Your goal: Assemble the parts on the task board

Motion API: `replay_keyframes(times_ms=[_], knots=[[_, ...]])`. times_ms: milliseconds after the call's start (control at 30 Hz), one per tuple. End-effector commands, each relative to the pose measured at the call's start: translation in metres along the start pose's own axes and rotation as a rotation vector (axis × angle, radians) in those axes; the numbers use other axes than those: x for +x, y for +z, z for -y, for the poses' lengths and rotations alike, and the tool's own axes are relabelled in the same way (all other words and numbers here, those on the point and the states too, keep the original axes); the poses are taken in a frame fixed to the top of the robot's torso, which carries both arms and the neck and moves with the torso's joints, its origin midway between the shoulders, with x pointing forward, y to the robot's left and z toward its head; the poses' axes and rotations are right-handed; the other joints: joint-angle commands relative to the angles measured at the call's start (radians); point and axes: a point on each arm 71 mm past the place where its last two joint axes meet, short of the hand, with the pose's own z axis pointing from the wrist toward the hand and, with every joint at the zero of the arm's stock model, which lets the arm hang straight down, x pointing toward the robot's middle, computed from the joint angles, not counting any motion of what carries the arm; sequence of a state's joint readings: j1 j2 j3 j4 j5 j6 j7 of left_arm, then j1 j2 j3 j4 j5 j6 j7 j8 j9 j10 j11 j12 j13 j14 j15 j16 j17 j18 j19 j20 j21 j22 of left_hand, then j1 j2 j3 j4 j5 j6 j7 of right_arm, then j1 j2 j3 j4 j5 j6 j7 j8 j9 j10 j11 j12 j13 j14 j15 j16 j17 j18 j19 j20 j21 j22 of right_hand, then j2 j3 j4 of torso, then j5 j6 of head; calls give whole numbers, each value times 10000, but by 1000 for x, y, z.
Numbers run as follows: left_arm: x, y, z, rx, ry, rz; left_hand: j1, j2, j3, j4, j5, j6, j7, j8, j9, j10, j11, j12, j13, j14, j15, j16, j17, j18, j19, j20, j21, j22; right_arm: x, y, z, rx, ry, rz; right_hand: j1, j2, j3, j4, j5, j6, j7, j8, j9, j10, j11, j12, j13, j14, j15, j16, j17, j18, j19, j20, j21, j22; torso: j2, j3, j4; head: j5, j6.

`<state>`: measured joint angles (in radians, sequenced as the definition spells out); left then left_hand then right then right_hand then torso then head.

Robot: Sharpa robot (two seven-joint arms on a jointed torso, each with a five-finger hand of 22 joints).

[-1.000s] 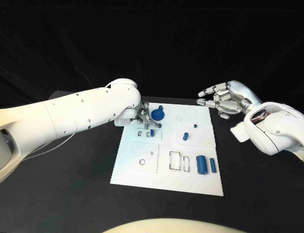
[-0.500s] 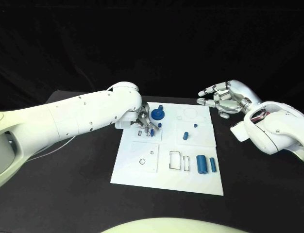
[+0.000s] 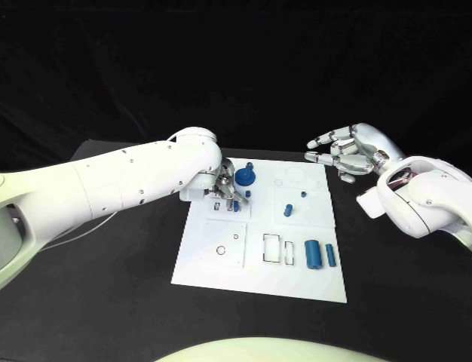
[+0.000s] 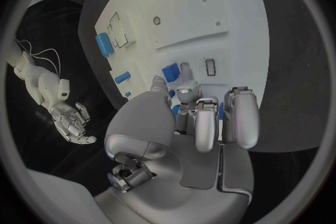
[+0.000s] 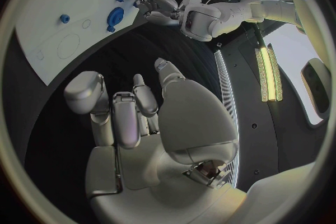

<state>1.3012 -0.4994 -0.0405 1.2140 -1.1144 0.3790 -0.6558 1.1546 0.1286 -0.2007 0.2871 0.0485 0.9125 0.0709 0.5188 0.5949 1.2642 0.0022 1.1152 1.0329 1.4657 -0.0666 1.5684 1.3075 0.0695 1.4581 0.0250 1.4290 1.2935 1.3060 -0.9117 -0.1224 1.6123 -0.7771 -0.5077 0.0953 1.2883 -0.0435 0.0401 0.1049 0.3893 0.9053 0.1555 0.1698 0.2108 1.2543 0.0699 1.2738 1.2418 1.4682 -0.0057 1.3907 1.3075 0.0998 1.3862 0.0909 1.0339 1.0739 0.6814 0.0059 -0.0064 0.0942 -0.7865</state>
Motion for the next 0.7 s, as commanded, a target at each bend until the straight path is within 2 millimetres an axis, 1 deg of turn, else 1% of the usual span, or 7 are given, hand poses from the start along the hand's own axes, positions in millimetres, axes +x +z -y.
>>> replay_keyframes(times_ms=[33, 400, 500, 633, 700], knots=[[3, -1, 2, 133, -5, -252, 38, -50, 99, -2, 5, -96, -15, 66, 38, -31, -55, 40, 13, 1051, -4, 24, 2633, -168, 153, -11, 38, 23, 0, 1, 0, 29, -69, -13, 55, 3, -23, 10, 54, -78, 13, 52, 11, -52, 15, -20, 2, 433, -22, -69, 968, 134, -25, 12, -34, -8, 4, -4, 9, -23, 5], [3, -4, -1, 190, -41, -288, 25, -48, 129, 14, 5, -90, -20, 87, 64, -10, -58, 67, 43, 1051, -6, 24, 2633, -169, 154, -12, 42, 30, 0, 3, 1, 65, -83, -28, 55, 3, -23, 10, 54, -78, 13, 52, 11, -52, 15, -20, 2, 433, -22, -69, 968, 134, -25, 12, -34, -8, -8, -5, 8, -18, -1], [3, -4, -1, 184, -40, -299, 49, -46, 174, 4, 5, -90, -25, 106, 92, -7, -62, 70, 45, 1051, -9, 24, 2633, -171, 156, -14, 47, 41, 0, 3, 1, 71, -81, -44, 55, 3, -23, 10, 54, -78, 13, 52, 11, -52, 15, -20, 2, 433, -22, -69, 968, 134, -25, 12, -34, -8, 6, -8, 6, -15, 9], [3, -4, -2, 184, -52, -289, 275, -49, 477, -49, 6, -146, -41, 171, 217, -9, -74, 67, 41, 1051, -22, 24, 2633, -171, 152, -24, 52, 54, 1, 3, 2, 83, -83, -65, 51, 12, -22, 18, 68, -71, 11, 60, 14, -52, 14, -22, -2, 430, -22, -80, 960, 140, -33, 12, -68, -35, 2, -10, 3, -15, 1], [3, -4, -2, 190, -58, -282, 473, 6, 692, -116, 11, -180, -48, 187, 262, -20, -86, 55, 31, 1051, -31, 24, 2633, -172, 152, -30, 56, 63, 1, 4, 2, 89, -85, -72, 52, 14, -20, 19, 70, -71, 11, 61, 14, -53, 14, -22, -3, 429, -22, -82, 959, 140, -34, 12, -70, -37, 3, -10, 3, -18, -1]])
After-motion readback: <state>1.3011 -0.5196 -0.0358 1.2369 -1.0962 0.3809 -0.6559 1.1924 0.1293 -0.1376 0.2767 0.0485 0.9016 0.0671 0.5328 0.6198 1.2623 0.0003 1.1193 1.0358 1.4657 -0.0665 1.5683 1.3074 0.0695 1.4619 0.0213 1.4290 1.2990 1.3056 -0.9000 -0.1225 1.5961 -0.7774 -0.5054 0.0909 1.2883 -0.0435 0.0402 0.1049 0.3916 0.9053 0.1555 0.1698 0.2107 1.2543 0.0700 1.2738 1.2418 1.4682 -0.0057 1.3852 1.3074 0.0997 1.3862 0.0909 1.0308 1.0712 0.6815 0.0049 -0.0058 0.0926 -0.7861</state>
